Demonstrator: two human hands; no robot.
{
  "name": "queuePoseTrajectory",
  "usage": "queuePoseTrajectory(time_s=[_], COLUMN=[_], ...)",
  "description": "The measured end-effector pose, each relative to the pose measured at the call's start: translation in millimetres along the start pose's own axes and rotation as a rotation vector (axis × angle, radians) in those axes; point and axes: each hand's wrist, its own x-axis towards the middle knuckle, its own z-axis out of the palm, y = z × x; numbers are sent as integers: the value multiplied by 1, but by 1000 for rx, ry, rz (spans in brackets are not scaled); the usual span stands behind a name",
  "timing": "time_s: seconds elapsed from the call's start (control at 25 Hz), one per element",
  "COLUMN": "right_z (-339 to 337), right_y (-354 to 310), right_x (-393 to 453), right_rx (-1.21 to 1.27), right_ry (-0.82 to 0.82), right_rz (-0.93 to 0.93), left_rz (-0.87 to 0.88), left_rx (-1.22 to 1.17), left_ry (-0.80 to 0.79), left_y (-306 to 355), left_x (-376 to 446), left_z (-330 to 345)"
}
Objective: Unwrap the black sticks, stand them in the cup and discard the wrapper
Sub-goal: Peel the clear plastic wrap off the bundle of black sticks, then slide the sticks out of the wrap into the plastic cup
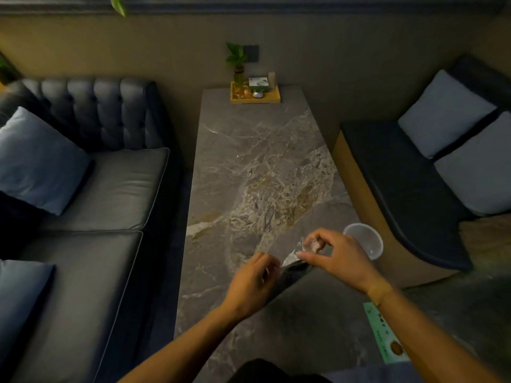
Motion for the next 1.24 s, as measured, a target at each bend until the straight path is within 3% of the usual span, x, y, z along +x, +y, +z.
queuePoseTrajectory(time_s=[0.32,0.76,1.04,1.24], right_z=[25,5,-63,-95], right_y=[-19,12,33,49], right_x=[-3,2,-1,-2], right_rx=[132,299,449,500], right_ry=[135,189,185,225], right_rz=[11,184,245,314], left_rz=[-5,-328,-436,-384], left_rx=[50,113,-273,-452], left_ry=[-2,-71,201,357], left_y=[-35,-94,-60,-27], left_x=[-24,-70,-40,-3], left_z=[-12,-18,-30,-43])
